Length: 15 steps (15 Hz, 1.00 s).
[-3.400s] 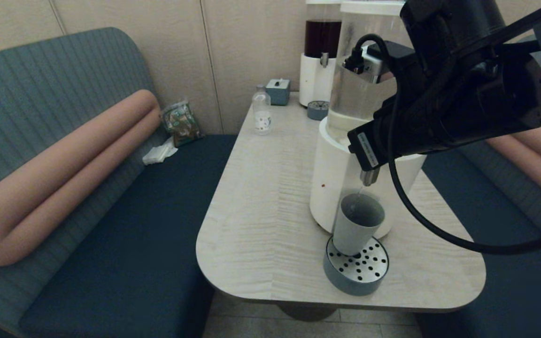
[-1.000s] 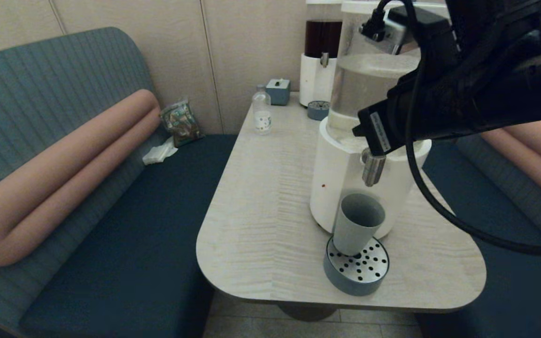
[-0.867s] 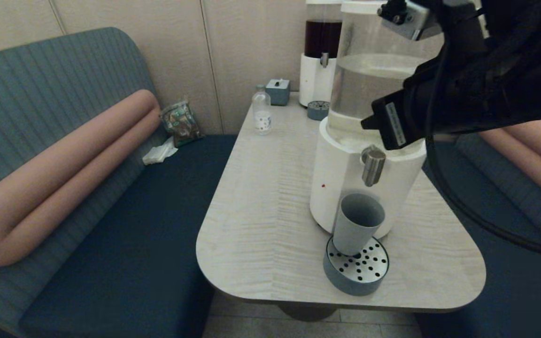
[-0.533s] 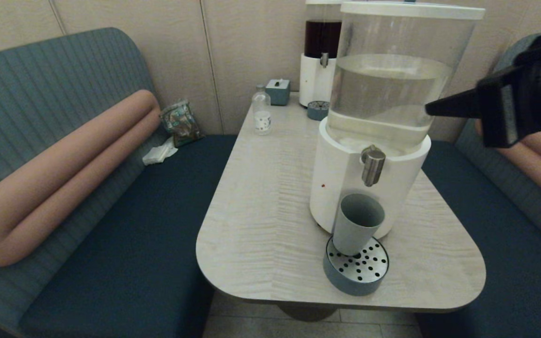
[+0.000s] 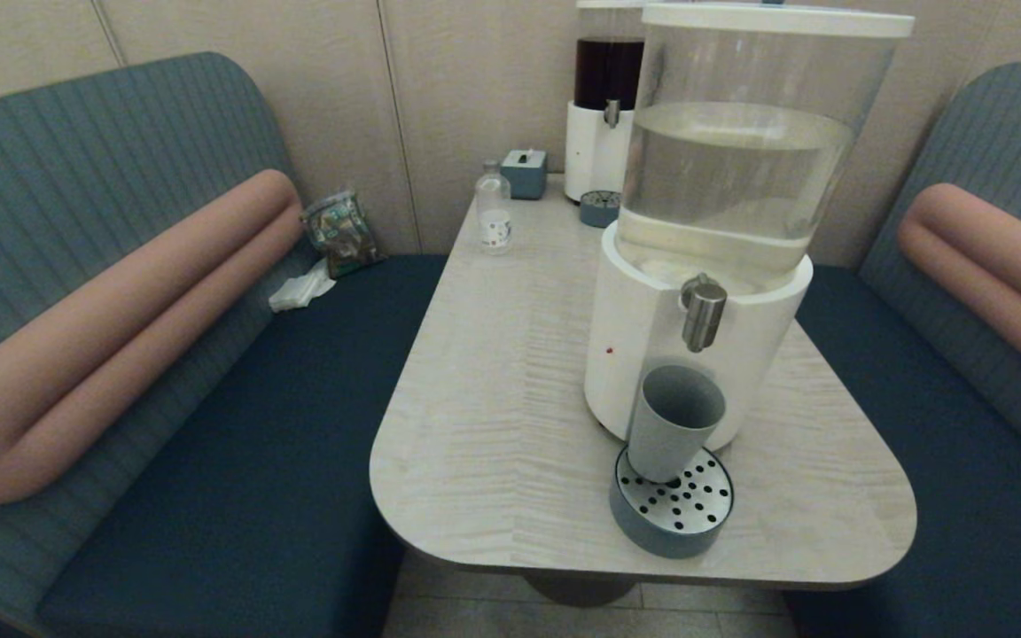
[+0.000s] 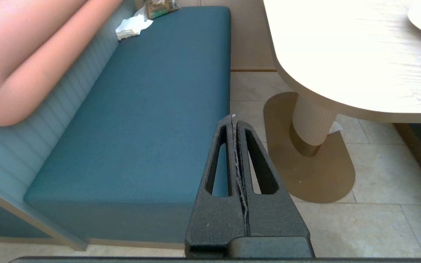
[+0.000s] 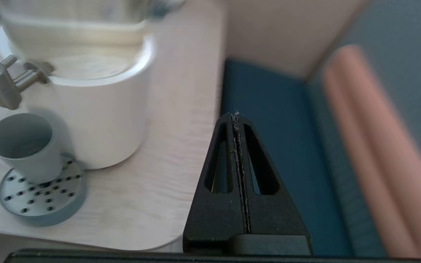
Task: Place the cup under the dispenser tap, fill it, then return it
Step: Place the cup next to the water dispenser
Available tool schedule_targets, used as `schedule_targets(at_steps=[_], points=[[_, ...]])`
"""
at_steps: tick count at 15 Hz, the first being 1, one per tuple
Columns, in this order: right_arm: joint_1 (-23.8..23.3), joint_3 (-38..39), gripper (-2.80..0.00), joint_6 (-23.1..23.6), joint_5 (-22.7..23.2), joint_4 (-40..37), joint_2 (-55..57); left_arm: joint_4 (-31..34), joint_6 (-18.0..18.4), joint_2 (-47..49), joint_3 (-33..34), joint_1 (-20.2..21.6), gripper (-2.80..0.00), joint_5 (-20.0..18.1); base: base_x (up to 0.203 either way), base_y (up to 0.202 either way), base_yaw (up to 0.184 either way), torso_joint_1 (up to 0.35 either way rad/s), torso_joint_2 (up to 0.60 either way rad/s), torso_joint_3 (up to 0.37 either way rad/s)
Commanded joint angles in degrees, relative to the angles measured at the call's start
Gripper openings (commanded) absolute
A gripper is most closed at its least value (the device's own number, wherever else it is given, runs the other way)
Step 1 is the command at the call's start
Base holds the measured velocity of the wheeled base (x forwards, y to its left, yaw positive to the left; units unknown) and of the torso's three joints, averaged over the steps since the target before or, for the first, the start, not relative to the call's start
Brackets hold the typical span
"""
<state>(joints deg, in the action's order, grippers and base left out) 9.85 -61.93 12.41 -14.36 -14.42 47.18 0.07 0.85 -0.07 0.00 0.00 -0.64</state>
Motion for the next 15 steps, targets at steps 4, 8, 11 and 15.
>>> schedule_targets(at_steps=[4,8,11,15], points=[[-7.1,18.2,-2.8,0.9,6.2,2.3,-29.4,0.0,0.0,0.1,0.0,0.0,-2.8,0.0,0.0,0.0,0.0,0.0,0.0,0.0],[-9.1,31.0,-2.8,0.9,8.8,2.8,-41.1,0.0,0.0,0.1,0.0,0.0,-2.8,0.0,0.0,0.0,0.0,0.0,0.0,0.0],[-9.3,39.0,-2.8,0.3,9.5,3.4,-47.4,-0.1,0.0,0.1,0.0,0.0,-2.8,0.0,0.0,0.0,0.0,0.0,0.0,0.0],[-9.3,53.0,-2.8,-5.3,17.1,8.2,-47.5,0.0,0.0,0.1,0.0,0.0,-2.8,0.0,0.0,0.0,0.0,0.0,0.0,0.0]])
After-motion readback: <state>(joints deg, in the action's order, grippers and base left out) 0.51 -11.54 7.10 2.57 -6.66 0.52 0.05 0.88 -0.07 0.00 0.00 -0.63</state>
